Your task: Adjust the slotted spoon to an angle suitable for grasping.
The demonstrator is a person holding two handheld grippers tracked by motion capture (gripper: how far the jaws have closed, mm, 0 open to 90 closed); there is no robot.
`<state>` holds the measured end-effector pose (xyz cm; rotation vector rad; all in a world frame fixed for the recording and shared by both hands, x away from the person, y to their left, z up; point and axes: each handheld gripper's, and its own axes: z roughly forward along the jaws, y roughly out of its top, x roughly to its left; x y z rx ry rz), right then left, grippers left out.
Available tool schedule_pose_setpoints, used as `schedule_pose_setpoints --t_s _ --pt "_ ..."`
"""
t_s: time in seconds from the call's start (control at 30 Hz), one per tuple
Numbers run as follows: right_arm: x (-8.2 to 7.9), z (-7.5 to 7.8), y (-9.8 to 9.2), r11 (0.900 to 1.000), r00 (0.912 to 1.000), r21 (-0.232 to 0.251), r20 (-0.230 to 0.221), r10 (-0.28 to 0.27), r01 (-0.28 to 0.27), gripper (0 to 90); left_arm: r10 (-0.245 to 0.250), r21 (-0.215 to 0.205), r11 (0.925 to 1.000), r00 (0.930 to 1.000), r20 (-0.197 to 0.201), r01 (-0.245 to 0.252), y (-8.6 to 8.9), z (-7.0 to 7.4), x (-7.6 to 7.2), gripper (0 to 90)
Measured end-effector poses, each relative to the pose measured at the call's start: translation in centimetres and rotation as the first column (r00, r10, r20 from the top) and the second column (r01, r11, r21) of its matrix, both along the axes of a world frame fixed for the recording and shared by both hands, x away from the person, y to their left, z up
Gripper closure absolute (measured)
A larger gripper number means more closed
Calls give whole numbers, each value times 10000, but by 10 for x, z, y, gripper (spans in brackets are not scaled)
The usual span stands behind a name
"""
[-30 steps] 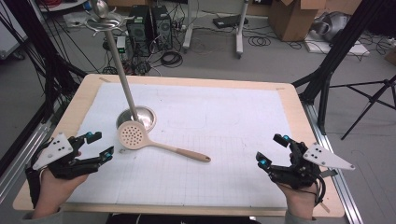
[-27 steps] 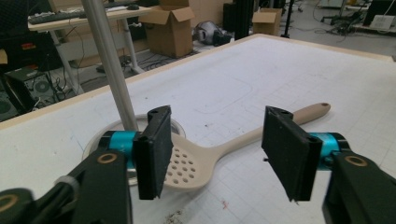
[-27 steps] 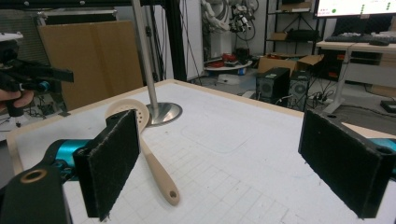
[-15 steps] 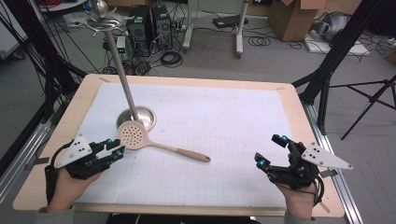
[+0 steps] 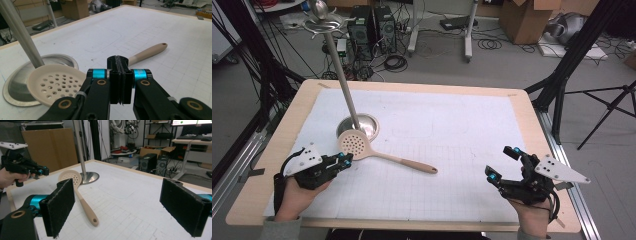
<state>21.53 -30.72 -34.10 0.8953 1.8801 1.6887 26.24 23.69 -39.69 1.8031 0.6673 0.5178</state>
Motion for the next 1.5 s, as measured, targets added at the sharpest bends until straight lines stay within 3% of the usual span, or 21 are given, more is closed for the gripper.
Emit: schedule_pose_setpoints --t_s 0.17,0.3,0.57,0.83,1.1,1.27,1.5 --pt "-5 -1 -2 10000 10000 -44 -48 -74 74 119 109 238 9997 9997 -198 -104 -5 -4 8 892" --pt "-7 -1 -4 9999 10000 -167 -96 24 -25 119 -73 361 9993 9997 -237 82 -11 -6 14 894" --pt "-12 -3 -10 9996 9996 -253 -233 -137 132 119 -278 200 9994 9984 -483 288 -19 -8 27 895" --pt "-16 -2 -14 9995 9996 -197 -126 -240 237 119 -472 301 9983 9963 -721 495 -26 -3 41 896" --pt "-18 -2 -17 9997 9998 -107 -102 -199 198 119 -628 701 9951 9940 -891 691 -42 -2 54 896" --pt "-17 -3 -15 9998 9998 -143 -147 -137 135 119 -672 560 9958 9937 -900 724 -49 -5 60 896" --pt "-17 -3 -15 9998 9998 -149 -185 -95 92 119 -638 800 9941 9911 -1165 734 -63 -11 70 896"
